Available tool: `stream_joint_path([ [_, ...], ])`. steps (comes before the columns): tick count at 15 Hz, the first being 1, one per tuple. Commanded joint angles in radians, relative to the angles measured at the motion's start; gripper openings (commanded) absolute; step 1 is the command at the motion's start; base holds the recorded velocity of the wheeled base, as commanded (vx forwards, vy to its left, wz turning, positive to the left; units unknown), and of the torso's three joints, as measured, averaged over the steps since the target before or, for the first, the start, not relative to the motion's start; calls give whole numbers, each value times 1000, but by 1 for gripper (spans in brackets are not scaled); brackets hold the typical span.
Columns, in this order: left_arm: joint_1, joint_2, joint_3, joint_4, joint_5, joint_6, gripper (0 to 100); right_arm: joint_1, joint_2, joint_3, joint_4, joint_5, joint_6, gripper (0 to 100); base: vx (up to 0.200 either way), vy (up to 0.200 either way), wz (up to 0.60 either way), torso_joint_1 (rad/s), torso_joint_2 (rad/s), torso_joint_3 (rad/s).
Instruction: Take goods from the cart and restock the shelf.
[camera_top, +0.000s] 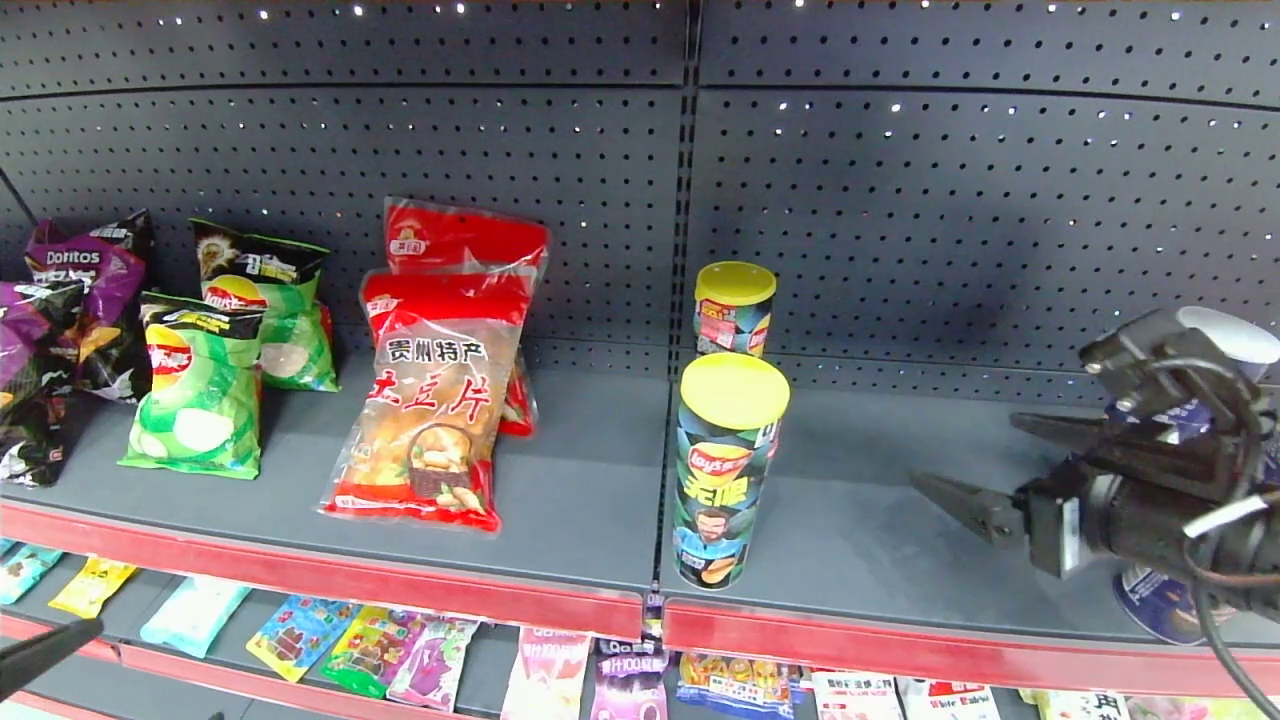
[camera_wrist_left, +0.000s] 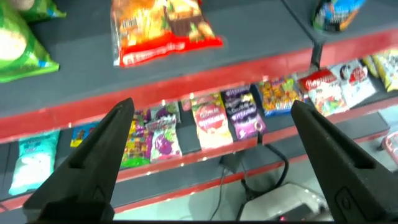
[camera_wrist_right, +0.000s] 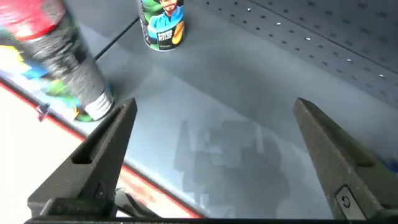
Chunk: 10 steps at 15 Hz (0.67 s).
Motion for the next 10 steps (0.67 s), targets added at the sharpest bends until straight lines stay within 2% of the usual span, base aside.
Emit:
stream_joint_path([
  [1,0,274,-2,-160,0,-16,100,18,-229,118,1,4,13,100,0,0,0,0,0,0],
  [5,-1,432,-5,-322,5,-14,100,36,-462,256,4,29,10,100,0,0,0,0,0,0],
  [6,-1,434,-5,-324,7,-14,100,36,-466,257,4,27,10,100,0,0,0,0,0,0],
  [7,-1,425,-3,-321,57,10,100,9,-533,265,67,-2,-1,100,0,0,0,0,0,0],
  [8,-1,420,1,-321,70,41,100,-19,-574,240,156,-8,-4,100,0,0,0,0,0,0],
  [10,-1,417,8,-319,48,52,100,-41,-636,168,325,18,-4,100,0,0,0,0,0,0],
])
